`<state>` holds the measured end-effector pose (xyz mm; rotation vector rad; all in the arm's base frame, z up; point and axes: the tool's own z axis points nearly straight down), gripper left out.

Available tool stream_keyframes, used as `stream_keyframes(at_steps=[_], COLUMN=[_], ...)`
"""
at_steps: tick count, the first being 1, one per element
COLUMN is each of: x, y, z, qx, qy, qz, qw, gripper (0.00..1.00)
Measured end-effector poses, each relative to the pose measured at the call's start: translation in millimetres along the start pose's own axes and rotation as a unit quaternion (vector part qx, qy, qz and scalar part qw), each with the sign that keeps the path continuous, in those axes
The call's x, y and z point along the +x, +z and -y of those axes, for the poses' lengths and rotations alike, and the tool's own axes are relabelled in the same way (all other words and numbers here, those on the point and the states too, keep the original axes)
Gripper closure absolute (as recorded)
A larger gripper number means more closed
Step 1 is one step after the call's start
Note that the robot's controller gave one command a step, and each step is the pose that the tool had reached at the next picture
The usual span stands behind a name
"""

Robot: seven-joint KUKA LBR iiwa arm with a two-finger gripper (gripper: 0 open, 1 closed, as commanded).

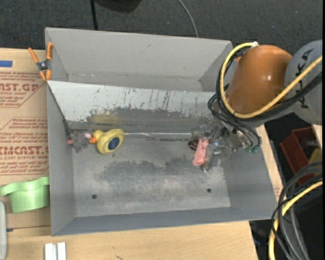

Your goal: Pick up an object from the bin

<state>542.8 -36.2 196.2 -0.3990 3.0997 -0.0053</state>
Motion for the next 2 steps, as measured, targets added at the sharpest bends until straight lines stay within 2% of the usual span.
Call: stream_keyframes(at_steps=[1, 2], x=[0.1, -3.7], y=[0, -33], z=[0, 0], qx=[0.000, -0.001], qy=[0.000, 0.008], qz=[-0.0002, -0.0016], qw=[1.0000, 1.0000], gripper=[1.00, 1.00])
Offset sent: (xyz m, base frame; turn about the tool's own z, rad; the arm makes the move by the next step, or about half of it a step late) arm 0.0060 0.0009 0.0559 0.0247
